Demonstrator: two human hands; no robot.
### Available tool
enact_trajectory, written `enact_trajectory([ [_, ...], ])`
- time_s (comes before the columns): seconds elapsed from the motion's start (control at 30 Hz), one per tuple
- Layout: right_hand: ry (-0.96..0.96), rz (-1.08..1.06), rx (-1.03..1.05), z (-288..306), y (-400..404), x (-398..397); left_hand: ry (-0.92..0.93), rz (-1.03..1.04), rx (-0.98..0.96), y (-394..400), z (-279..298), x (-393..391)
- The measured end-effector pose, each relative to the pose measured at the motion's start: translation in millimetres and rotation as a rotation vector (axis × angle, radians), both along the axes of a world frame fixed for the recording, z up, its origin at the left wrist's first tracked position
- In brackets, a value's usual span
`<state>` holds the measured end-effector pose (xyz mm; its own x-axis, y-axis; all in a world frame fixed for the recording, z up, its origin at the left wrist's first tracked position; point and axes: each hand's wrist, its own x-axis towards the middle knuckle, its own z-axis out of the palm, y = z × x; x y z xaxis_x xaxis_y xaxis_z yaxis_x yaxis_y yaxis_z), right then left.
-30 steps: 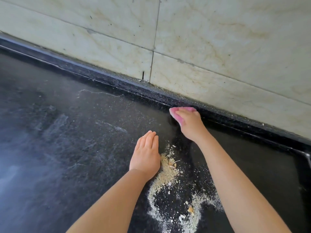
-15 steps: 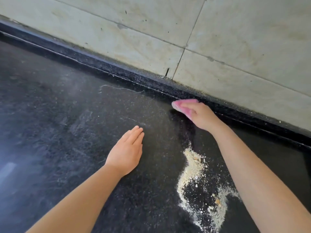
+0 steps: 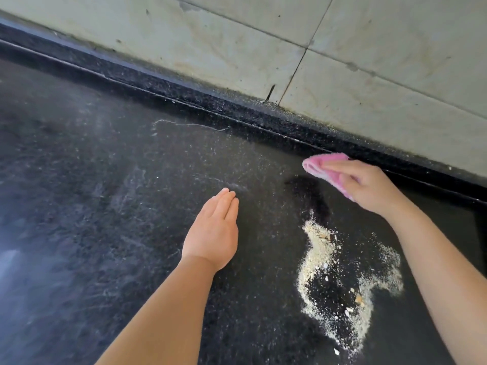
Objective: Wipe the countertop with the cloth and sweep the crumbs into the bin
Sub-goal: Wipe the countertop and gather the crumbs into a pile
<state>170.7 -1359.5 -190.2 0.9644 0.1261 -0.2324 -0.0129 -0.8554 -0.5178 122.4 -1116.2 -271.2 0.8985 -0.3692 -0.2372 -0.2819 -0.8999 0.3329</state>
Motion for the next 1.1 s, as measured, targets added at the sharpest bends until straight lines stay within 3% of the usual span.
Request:
enact_trajectory([
  [0.1, -0.117, 0.022, -0.2, -24, 9, 31, 0.012, 0.014, -0.008, 0, 2, 1],
  [0.23, 0.036, 0.005, -0.441, -52, 7, 40, 0.02, -0.003, -0.002, 0, 1, 2],
  [0.3, 0.175, 0.038, -0.394, -36, 2, 25, 0.025, -0.007, -0.003, 1, 2, 2],
  [0.4, 0.556, 0.115, -0.214, 0, -10, -7, 0.032, -0.002, 0.008, 0, 4, 3],
  [0.43, 0.59, 0.156, -0.218, 10, -11, -15, 0.034, -0.003, 0.011, 0, 4, 3],
  [0.5, 0.477, 0.141, -0.189, 19, -11, -19, 0.033, -0.005, 0.019, 0, 4, 2],
  [0.6, 0.162, 0.09, -0.069, 11, 7, -15, 0.027, 0.011, 0.012, 0, 3, 2],
  [0.67, 0.053, 0.15, -0.125, -2, 19, -14, 0.03, 0.028, 0.001, -1, 3, 1],
  [0.77, 0.169, 0.222, -0.237, -16, 23, -21, 0.03, 0.044, -0.012, -2, 3, 0],
  [0.87, 0.396, 0.201, -0.204, -12, 8, -42, 0.032, 0.082, -0.047, -2, 3, 1],
  [0.93, 0.44, 0.173, -0.185, -3, -2, -62, 0.03, 0.104, -0.069, -2, 3, 0],
  [1.0, 0.286, 0.118, -0.149, 3, -7, -88, 0.028, 0.114, -0.084, -3, 3, -1],
  [1.1, -0.098, -0.045, -0.134, -6, 17, -108, 0.015, 0.125, -0.081, -3, 1, -4],
])
